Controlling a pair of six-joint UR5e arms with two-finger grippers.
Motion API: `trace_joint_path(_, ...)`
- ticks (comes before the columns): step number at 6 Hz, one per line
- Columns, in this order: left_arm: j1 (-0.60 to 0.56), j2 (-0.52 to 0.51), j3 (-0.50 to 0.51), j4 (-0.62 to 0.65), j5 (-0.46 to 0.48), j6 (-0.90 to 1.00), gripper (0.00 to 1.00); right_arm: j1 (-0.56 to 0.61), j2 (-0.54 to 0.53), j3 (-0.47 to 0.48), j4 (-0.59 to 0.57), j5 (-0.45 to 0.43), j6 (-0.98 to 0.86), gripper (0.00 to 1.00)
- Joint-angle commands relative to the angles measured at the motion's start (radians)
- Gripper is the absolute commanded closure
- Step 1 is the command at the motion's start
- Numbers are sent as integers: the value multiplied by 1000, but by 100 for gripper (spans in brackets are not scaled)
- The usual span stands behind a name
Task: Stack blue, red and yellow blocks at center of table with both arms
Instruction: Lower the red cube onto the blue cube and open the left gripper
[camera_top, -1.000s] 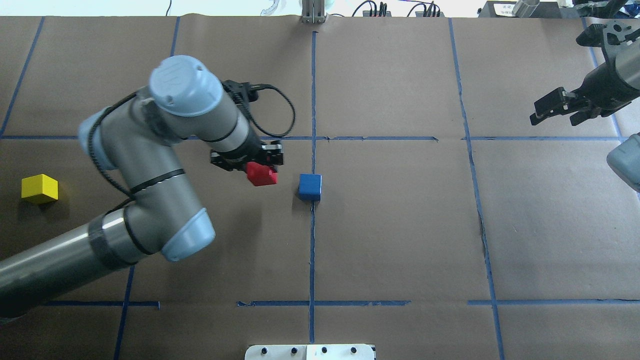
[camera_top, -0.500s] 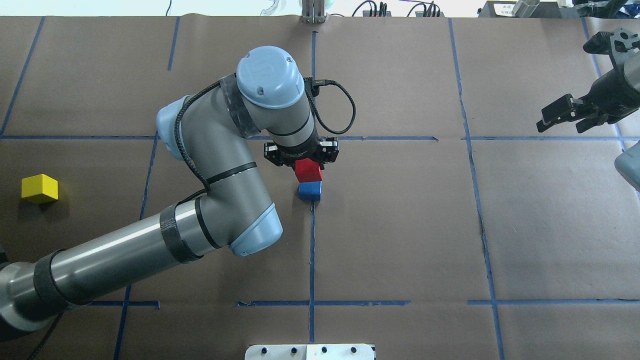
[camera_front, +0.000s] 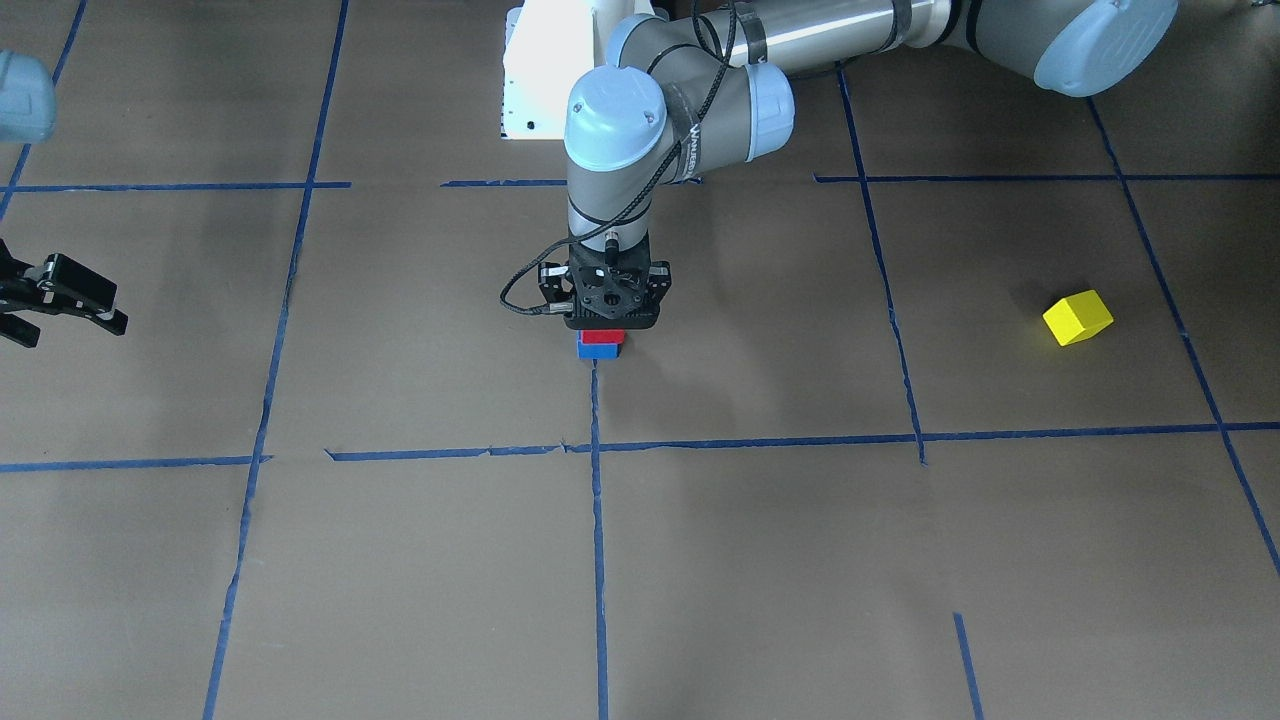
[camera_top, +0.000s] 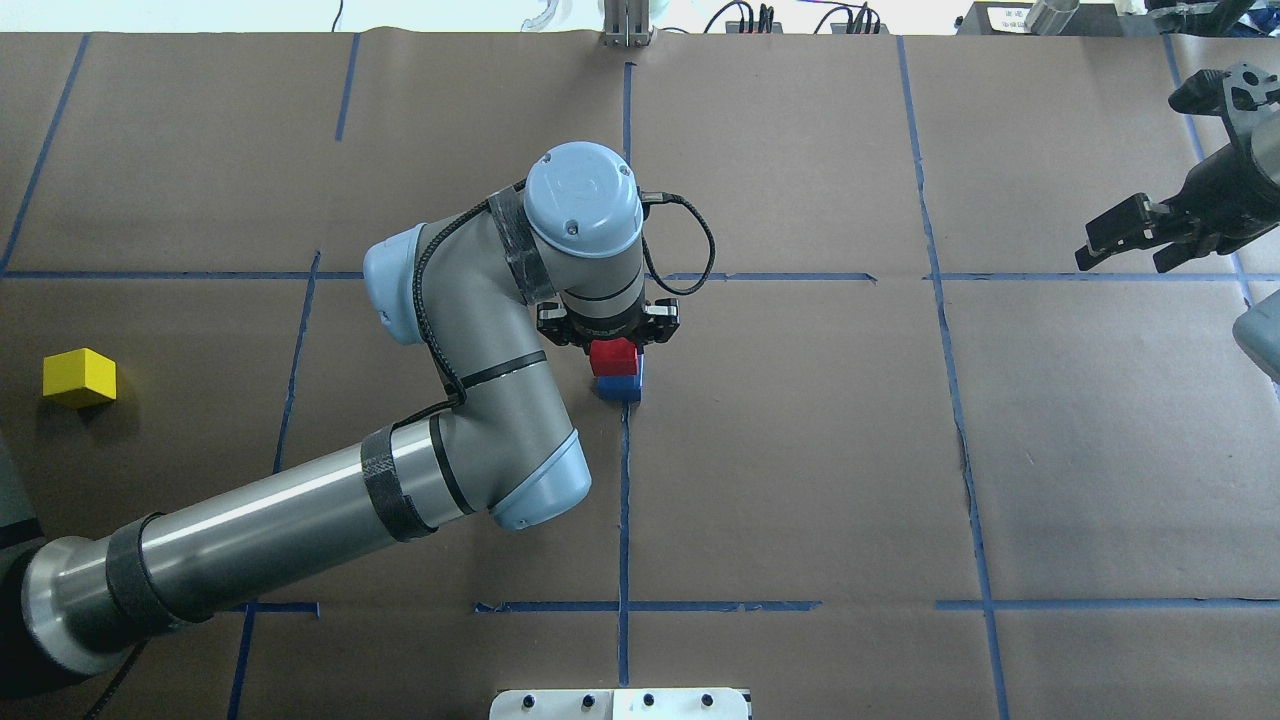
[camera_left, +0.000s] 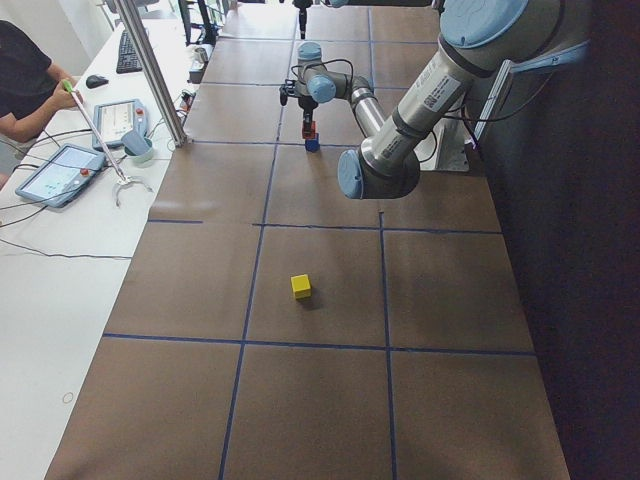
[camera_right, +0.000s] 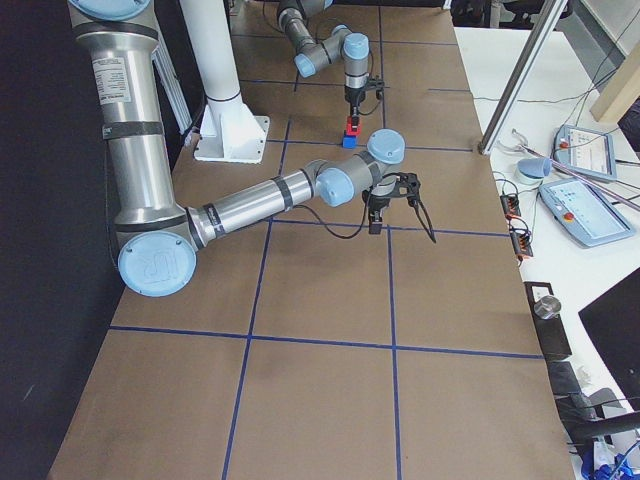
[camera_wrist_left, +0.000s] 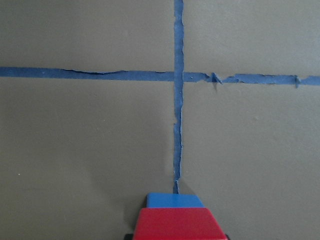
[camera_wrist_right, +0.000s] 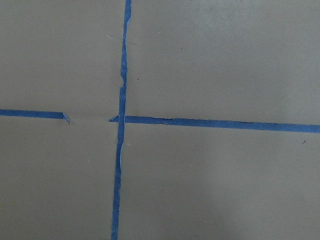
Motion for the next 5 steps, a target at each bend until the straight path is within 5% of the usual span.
trace_joint_path(1, 12, -4, 2, -1, 16, 1, 100, -2, 1, 2, 0, -2, 10, 0)
trace_joint_path(5, 14, -2, 2, 0, 17, 0, 97, -2, 1, 4, 0, -2, 10, 0)
